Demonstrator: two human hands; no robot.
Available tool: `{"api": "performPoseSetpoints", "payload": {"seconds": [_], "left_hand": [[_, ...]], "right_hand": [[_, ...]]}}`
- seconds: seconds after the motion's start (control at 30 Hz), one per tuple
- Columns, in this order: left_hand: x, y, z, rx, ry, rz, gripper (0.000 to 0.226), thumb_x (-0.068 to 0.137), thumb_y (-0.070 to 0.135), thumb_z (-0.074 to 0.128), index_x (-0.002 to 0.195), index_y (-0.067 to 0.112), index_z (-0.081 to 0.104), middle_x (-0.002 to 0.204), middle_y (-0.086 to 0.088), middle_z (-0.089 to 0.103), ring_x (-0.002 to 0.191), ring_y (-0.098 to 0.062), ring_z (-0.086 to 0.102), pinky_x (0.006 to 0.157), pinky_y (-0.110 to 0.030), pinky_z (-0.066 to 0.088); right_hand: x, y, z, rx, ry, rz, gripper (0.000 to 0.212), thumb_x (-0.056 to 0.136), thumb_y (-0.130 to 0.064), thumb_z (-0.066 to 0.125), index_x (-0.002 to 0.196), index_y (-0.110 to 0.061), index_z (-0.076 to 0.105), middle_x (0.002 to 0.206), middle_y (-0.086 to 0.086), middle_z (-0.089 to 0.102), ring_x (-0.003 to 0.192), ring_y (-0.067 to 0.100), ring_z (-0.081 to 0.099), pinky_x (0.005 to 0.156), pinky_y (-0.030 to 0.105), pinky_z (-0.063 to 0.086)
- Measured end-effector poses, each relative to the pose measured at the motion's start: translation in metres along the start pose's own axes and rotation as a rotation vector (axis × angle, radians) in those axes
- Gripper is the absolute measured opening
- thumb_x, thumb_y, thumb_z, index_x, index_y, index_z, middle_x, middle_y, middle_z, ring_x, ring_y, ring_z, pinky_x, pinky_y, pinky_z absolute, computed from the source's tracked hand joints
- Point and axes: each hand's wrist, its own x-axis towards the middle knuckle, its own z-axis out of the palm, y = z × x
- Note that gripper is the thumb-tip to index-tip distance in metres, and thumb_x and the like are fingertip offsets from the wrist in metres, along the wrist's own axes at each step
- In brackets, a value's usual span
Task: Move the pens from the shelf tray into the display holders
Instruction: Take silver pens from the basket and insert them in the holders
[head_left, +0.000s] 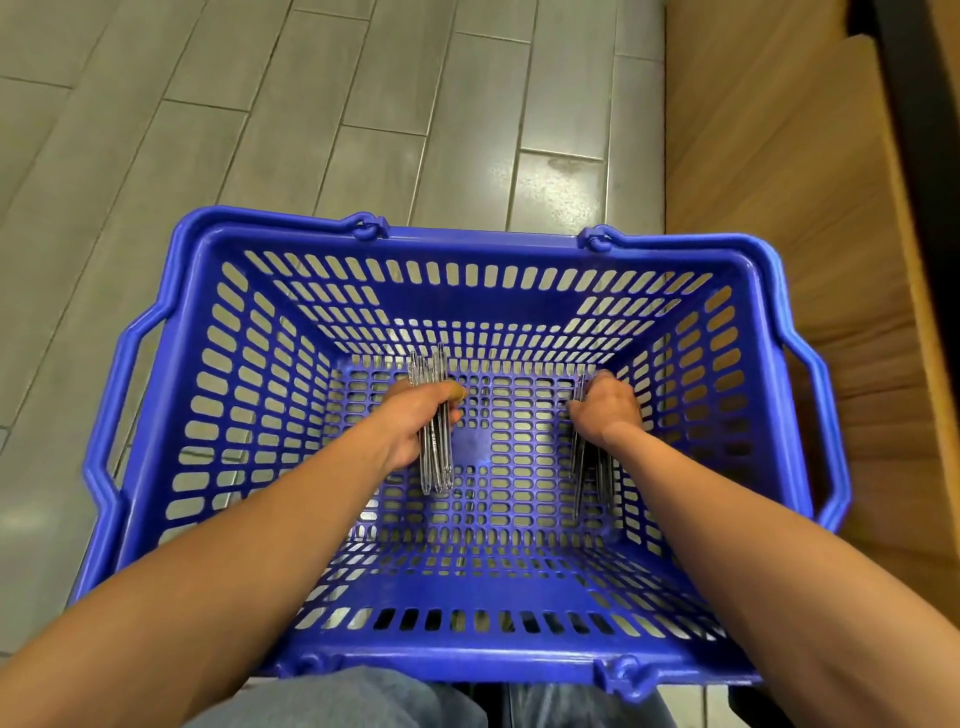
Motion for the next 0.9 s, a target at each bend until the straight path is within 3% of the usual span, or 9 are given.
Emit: {"api": "performPoseSetpoints", "payload": {"seconds": [0.07, 0.17, 0.27, 0.33, 0.43, 0.5, 0.7, 0.77, 0.9], "left_hand": [[-0.001, 0.0, -0.001, 0.001, 0.002, 0.001, 0.03, 0.088, 0.008, 0.069, 0.115, -0.004, 0.063, 0.074, -0.007, 0.065, 0.059, -0.015, 0.059, 0.054, -0.027, 0.054], [-0.001, 0.0, -0.002, 0.004, 0.0, 0.003, 0.029, 0.089, 0.009, 0.069, 0.115, -0.004, 0.064, 0.074, -0.007, 0.064, 0.059, -0.014, 0.06, 0.054, -0.027, 0.054], [-0.002, -0.001, -0.003, 0.005, -0.003, 0.0, 0.028, 0.089, 0.008, 0.069, 0.113, -0.003, 0.063, 0.076, -0.008, 0.064, 0.059, -0.015, 0.06, 0.055, -0.027, 0.054], [-0.001, -0.001, -0.004, -0.009, -0.012, 0.0, 0.024, 0.089, 0.008, 0.069, 0.11, -0.003, 0.064, 0.076, -0.008, 0.064, 0.06, -0.015, 0.059, 0.055, -0.026, 0.054], [0.0, -0.001, -0.004, -0.047, -0.044, -0.004, 0.013, 0.089, 0.008, 0.068, 0.099, 0.0, 0.067, 0.076, -0.007, 0.064, 0.059, -0.014, 0.059, 0.052, -0.024, 0.054], [-0.001, -0.001, -0.003, -0.076, -0.096, -0.02, 0.009, 0.09, 0.01, 0.067, 0.095, 0.002, 0.068, 0.074, -0.006, 0.065, 0.058, -0.013, 0.06, 0.052, -0.024, 0.054], [-0.003, 0.001, -0.006, -0.181, -0.284, -0.077, 0.033, 0.085, 0.017, 0.07, 0.115, 0.002, 0.07, 0.1, -0.017, 0.072, 0.076, -0.026, 0.071, 0.062, -0.042, 0.06], [-0.002, -0.001, -0.005, -0.186, -0.258, -0.068, 0.038, 0.078, 0.018, 0.073, 0.112, 0.001, 0.07, 0.091, -0.014, 0.072, 0.071, -0.022, 0.069, 0.062, -0.038, 0.061], [0.004, -0.005, -0.003, -0.167, -0.184, -0.061, 0.022, 0.089, 0.015, 0.068, 0.107, 0.002, 0.069, 0.078, -0.007, 0.067, 0.062, -0.015, 0.063, 0.06, -0.03, 0.059]], "right_hand": [[-0.003, -0.001, 0.005, -0.084, -0.017, -0.022, 0.049, 0.091, -0.021, 0.066, 0.133, -0.007, 0.043, 0.126, 0.016, 0.055, 0.116, 0.035, 0.055, 0.09, 0.042, 0.05], [-0.006, -0.006, 0.011, -0.174, 0.025, -0.047, 0.044, 0.093, -0.019, 0.065, 0.128, -0.004, 0.045, 0.114, 0.015, 0.059, 0.102, 0.03, 0.059, 0.073, 0.034, 0.048], [-0.007, -0.014, 0.009, 0.005, -0.008, -0.051, 0.024, 0.089, -0.022, 0.069, 0.106, -0.012, 0.054, 0.102, 0.006, 0.059, 0.08, 0.017, 0.055, 0.065, 0.025, 0.044], [-0.008, -0.023, 0.005, 0.239, -0.167, -0.118, 0.017, 0.087, -0.019, 0.072, 0.092, -0.018, 0.056, 0.099, 0.004, 0.063, 0.077, 0.013, 0.06, 0.064, 0.025, 0.05], [-0.02, -0.044, -0.005, 0.503, -0.514, -0.192, 0.023, 0.083, -0.013, 0.075, 0.101, -0.012, 0.061, 0.089, 0.004, 0.067, 0.065, 0.007, 0.064, 0.058, 0.021, 0.051], [-0.028, -0.059, -0.006, 0.594, -0.638, -0.217, 0.025, 0.083, -0.01, 0.074, 0.105, -0.009, 0.062, 0.083, 0.003, 0.067, 0.06, 0.006, 0.061, 0.055, 0.02, 0.05], [-0.042, -0.077, 0.006, 0.678, -0.632, -0.257, 0.016, 0.082, -0.005, 0.075, 0.096, -0.008, 0.068, 0.075, 0.002, 0.071, 0.058, 0.006, 0.062, 0.053, 0.017, 0.048], [-0.045, -0.078, 0.01, 0.681, -0.602, -0.244, 0.013, 0.081, -0.005, 0.075, 0.093, -0.007, 0.069, 0.071, 0.003, 0.072, 0.055, 0.006, 0.062, 0.05, 0.017, 0.048], [-0.046, -0.073, 0.008, 0.675, -0.629, -0.252, 0.009, 0.083, -0.006, 0.073, 0.091, -0.006, 0.071, 0.075, 0.006, 0.073, 0.055, 0.005, 0.062, 0.049, 0.016, 0.047]]}}
